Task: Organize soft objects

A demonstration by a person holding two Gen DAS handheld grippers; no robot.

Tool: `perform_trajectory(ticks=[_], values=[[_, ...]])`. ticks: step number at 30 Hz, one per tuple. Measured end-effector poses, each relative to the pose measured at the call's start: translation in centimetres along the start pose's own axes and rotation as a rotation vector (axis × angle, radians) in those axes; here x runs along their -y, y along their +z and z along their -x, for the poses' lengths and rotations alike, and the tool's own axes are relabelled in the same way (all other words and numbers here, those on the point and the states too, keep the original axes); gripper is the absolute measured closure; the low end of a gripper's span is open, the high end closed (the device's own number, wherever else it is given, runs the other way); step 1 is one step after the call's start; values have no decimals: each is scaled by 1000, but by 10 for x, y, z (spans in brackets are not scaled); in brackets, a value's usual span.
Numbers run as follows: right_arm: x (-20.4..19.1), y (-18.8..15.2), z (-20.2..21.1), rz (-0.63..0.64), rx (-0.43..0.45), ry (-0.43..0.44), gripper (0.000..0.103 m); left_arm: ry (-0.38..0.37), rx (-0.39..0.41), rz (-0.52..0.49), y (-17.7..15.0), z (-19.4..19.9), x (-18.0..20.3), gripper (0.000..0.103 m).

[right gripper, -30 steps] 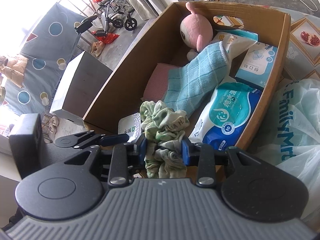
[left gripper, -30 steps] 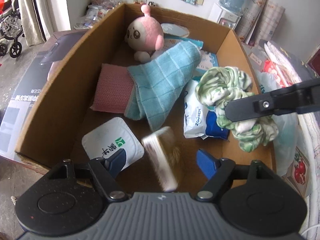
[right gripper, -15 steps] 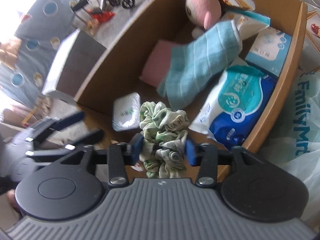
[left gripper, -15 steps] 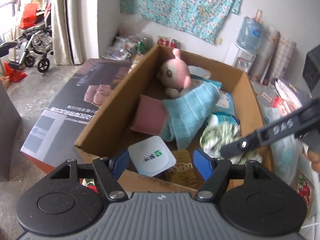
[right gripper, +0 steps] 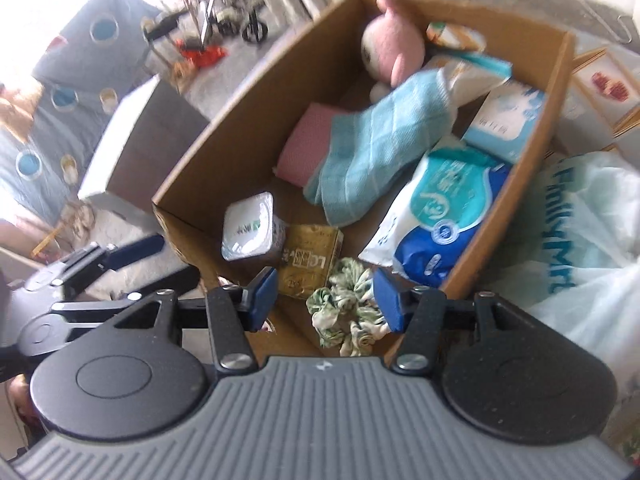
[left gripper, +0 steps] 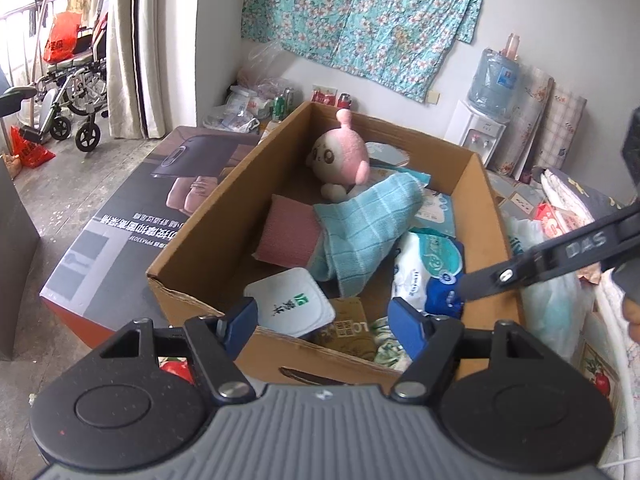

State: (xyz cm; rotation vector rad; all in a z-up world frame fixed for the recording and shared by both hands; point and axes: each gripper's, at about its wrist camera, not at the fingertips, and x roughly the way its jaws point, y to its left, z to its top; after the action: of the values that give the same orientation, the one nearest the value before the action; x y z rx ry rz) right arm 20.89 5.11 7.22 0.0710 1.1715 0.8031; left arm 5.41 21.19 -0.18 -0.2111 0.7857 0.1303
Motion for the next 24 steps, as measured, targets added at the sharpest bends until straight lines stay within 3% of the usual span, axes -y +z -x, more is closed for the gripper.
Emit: perform_trajectory(ticks=[6, 13, 17, 24], values=[[27, -41, 67, -31, 206, -24, 47, -39, 35, -19, -3, 5, 18, 26], [66, -124, 131, -74, 321, -170, 47, -96, 94, -57, -12, 11, 41, 22], [88, -182, 143, -76, 291, -227, 47, -112, 100, -77, -15, 11, 55, 22], [116, -269, 117, -132, 82, -262, 47, -116, 116, -102, -19, 19, 73, 22]])
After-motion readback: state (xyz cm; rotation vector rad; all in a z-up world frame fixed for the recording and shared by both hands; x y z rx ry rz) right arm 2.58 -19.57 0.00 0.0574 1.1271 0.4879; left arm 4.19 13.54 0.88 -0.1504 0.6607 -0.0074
